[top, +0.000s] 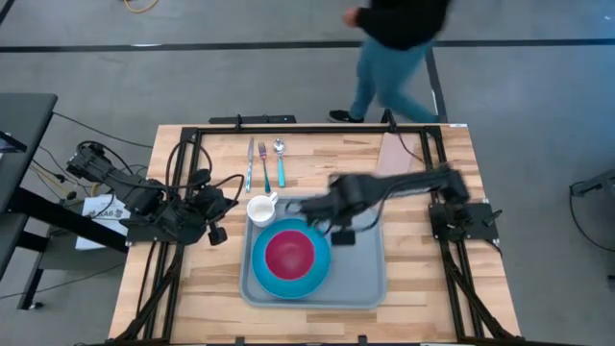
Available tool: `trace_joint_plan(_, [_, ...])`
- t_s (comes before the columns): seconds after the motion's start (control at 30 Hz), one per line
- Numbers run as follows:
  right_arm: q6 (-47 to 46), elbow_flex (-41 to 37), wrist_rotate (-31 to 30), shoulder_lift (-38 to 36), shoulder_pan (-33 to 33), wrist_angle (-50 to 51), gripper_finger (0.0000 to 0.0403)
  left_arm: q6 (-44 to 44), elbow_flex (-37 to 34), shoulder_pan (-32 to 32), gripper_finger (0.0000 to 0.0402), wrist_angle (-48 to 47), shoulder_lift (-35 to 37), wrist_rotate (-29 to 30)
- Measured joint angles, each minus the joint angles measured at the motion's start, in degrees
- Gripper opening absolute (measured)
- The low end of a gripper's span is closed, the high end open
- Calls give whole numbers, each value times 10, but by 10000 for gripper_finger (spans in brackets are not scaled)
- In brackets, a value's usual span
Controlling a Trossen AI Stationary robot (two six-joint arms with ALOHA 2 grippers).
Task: Set up tray
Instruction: Put the gray napkin on the gray serving tray to the right of the blue plate
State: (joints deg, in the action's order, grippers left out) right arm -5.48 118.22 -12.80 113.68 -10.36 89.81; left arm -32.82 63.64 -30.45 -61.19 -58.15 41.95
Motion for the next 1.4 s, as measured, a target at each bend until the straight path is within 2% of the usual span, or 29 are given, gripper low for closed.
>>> trace_joint_plan(0.17, [-92,-158,-23,-144,41,-8,77,0,0,-9,0,0,0,5])
trace_joint_plan(0.3, [-166,-316,-88,-267,65,-34,77,0,0,-11,0,0,0,6])
trace_joint_plan(0.47, [-185,-510,-100,-403,90,-196,77,0,0,-11,0,4,0,8])
trace_joint_plan(0.6, [-154,-625,-99,-462,104,-276,77,0,0,-11,0,11,0,9])
trace_joint_plan(0.73, [-142,-700,-97,-478,123,-306,78,0,0,-11,0,19,0,9])
trace_joint_plan(0.9, [-139,-746,-96,-460,152,-331,98,0,0,-11,0,20,0,10])
trace_joint_plan(1.07, [-129,-749,-96,-413,183,-370,135,0,0,-11,0,21,0,26])
trace_joint_plan(1.27, [-45,-750,-62,-343,222,-433,186,0,0,-11,0,20,0,23])
trace_joint_plan(1.4, [-26,-749,-53,-294,243,-463,209,0,0,-11,0,20,0,23])
